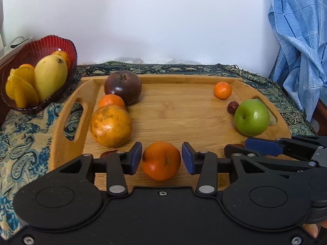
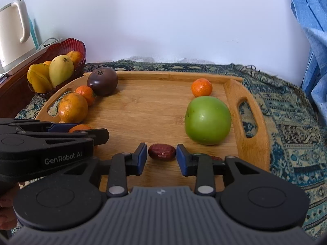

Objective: Organize fruits
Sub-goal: 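Open both tools to release the mandarin and red date onto the tray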

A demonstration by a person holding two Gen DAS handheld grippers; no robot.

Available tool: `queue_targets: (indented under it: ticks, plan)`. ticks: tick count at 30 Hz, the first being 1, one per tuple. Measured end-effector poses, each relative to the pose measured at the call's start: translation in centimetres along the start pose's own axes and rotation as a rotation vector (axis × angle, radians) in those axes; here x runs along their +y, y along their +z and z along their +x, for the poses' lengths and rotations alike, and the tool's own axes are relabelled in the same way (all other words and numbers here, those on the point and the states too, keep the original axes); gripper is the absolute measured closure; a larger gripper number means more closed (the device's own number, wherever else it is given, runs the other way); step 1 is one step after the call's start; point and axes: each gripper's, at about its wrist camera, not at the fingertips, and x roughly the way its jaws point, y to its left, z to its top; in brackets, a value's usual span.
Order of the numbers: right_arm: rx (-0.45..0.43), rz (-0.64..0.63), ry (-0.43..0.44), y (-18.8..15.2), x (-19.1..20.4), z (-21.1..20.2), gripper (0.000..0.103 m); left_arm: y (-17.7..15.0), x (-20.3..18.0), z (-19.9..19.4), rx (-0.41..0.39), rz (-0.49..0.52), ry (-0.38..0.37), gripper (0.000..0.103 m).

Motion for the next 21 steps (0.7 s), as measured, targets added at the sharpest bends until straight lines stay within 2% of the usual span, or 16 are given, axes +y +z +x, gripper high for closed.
queue_targets:
  ticks: [17,21]
  plan:
    - [-0.103,-0.016,-0.037,0.3,0.6,-5.1,0.026,-0.5,1.7,-6.2,-0.07,-0.035,0.047,0.013]
    - [-0.124,-0.021,-0.053,0.0,0.7,-6.3,0.02,-1.0,1.9,-7.7,-0.081,-0.041,0.05,0.006]
